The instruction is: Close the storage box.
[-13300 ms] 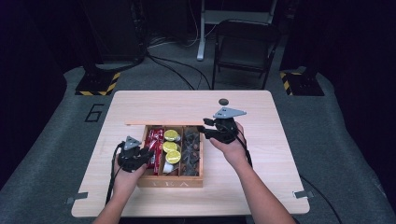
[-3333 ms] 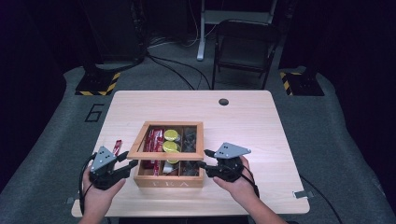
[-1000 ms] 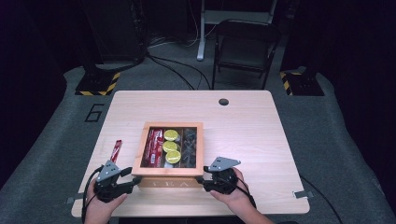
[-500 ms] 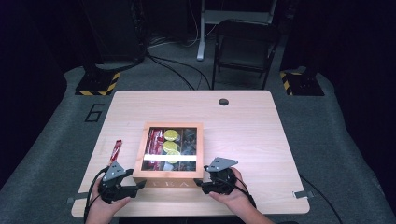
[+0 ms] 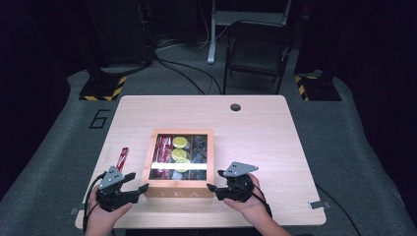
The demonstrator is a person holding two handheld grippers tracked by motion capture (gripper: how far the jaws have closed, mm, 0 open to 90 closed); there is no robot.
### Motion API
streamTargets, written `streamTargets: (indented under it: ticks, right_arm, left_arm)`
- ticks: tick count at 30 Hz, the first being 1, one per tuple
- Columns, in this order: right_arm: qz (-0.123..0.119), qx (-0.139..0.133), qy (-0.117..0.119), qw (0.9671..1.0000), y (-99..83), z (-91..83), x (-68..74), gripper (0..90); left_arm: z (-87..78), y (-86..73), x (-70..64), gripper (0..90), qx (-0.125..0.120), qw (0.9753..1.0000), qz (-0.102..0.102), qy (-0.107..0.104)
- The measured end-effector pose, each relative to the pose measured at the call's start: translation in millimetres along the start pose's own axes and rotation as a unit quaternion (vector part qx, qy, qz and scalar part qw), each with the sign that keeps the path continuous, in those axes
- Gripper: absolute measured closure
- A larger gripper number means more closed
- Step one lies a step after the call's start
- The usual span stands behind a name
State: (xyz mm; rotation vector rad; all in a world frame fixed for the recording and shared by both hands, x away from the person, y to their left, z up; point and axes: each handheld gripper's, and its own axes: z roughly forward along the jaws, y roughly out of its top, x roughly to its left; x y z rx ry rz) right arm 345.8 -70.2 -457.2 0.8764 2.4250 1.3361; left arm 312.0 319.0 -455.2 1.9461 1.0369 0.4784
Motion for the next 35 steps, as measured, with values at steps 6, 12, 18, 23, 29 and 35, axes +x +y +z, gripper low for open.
streamTargets:
  ticks: [6, 12, 18, 23, 29, 35]
  right_arm:
    - [0.010, -0.005, -0.009, 0.9999, 0.8, -7.1, -5.2, 36.5]
    - [0.014, -0.006, -0.018, 0.9997, -1.5, -11.3, -11.3, 36.5]
    - [0.024, -0.003, -0.034, 0.9991, -5.2, -14.9, -17.0, 36.6]
    - [0.034, 0.002, -0.047, 0.9983, -10.7, -17.3, -25.2, 37.2]
    - [0.050, 0.009, -0.070, 0.9962, -18.8, -20.4, -40.3, 37.6]
    - [0.068, 0.015, -0.077, 0.9946, -24.2, -20.9, -47.5, 37.6]
  left_arm:
    - [-3.6, 1.9, 7.0, 34.5, -0.010, 0.9998, -0.014, -0.002]
    - [-5.8, 3.1, 15.2, 34.9, -0.026, 0.9990, -0.036, 0.002]
    - [-3.2, 2.8, 24.8, 35.1, -0.029, 0.9983, -0.049, 0.012]
    - [1.6, 2.3, 32.7, 35.7, -0.018, 0.9982, -0.055, 0.015]
    - [6.5, 1.1, 41.5, 35.9, -0.012, 0.9981, -0.050, 0.033]
    - [9.4, -1.4, 49.9, 35.9, -0.008, 0.9973, -0.060, 0.041]
